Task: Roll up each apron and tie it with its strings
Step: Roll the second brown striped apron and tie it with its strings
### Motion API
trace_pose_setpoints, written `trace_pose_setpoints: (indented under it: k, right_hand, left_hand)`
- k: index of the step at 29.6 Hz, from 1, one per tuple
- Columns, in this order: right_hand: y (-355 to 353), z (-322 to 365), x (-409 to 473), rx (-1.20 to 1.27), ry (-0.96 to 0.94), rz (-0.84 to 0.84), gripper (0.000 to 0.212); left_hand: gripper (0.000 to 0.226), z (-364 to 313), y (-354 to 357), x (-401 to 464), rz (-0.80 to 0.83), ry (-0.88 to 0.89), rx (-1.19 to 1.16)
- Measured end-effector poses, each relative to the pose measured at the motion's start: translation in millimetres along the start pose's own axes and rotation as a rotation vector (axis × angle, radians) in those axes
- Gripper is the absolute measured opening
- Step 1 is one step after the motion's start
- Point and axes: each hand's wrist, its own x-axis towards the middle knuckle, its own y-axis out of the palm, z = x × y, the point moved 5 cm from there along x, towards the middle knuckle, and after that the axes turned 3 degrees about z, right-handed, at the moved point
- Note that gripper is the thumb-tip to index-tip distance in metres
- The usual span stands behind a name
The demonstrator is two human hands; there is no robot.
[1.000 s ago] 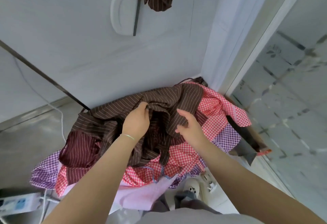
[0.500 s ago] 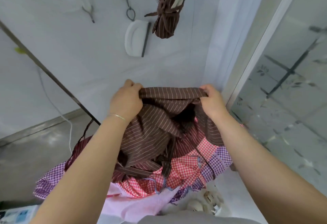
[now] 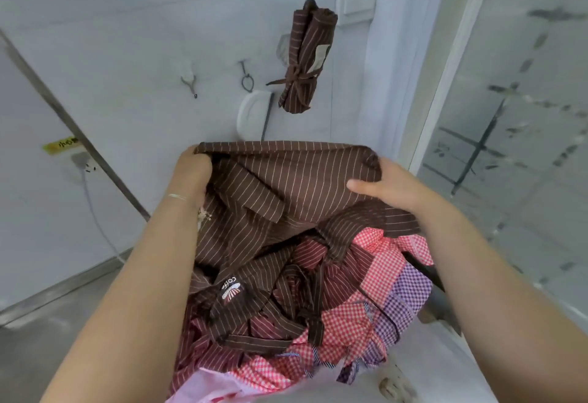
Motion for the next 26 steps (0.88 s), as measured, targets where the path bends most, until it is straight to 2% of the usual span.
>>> trace_pose_setpoints:
  k: [1, 3, 5, 7, 8, 10, 12, 14, 17, 20, 23, 26]
  right_hand:
    - [2, 0, 2, -0.150, 0.013, 0.031, 0.034]
    - [-11, 8, 4, -0.276, 0.031, -0.169, 0.024]
    - [-31, 21, 0, -0.043, -0.007, -0.418, 0.023]
    - [-52, 28, -6, 0.295, -0.034, -0.582, 0.023]
    - [-61, 29, -7, 0.387, -0.031, -0.630, 0.021]
    - [-72, 32, -7, 0.368, -0.014, -0.678, 0.015]
    - [-76, 34, -7, 0.300, -0.016, -0.699, 0.014]
    - [-75, 28, -7, 0.233, 0.019, -0.729, 0.017]
    - [-69, 9, -11, 0.118, 0.119, -0.781, 0.026]
    - [-55, -14, -9, 0.044, 0.213, -0.739, 0.030]
    - [-35, -27, -9, -0.054, 0.299, -0.659, 0.015]
    - [-20, -36, -12, -0.056, 0.330, -0.618, 0.013]
  left_hand:
    - [0.040, -5, -3, -2, -0.012, 0.035, -0.050]
    - [0.030, -19, -7, -9, -0.033, 0.181, -0.007]
    - [0.014, -36, -12, -16, -0.032, 0.363, 0.152]
    - [0.020, -48, -18, -16, -0.044, 0.516, 0.439]
    - [0.023, -53, -23, -16, -0.078, 0.575, 0.597]
    - [0.028, -58, -33, -13, -0.151, 0.630, 0.831]
    - [0.023, -55, -40, -4, -0.111, 0.559, 0.971]
    - [0.019, -42, -43, 6, 0.079, 0.416, 1.160]
    - [0.029, -20, -50, 15, 0.319, 0.261, 1.368]
    - [0.029, -11, -50, 14, 0.417, 0.309, 1.275]
    - [0.033, -7, -44, 3, 0.503, 0.378, 0.865]
    - [0.017, -8, -40, -3, 0.437, 0.418, 0.617]
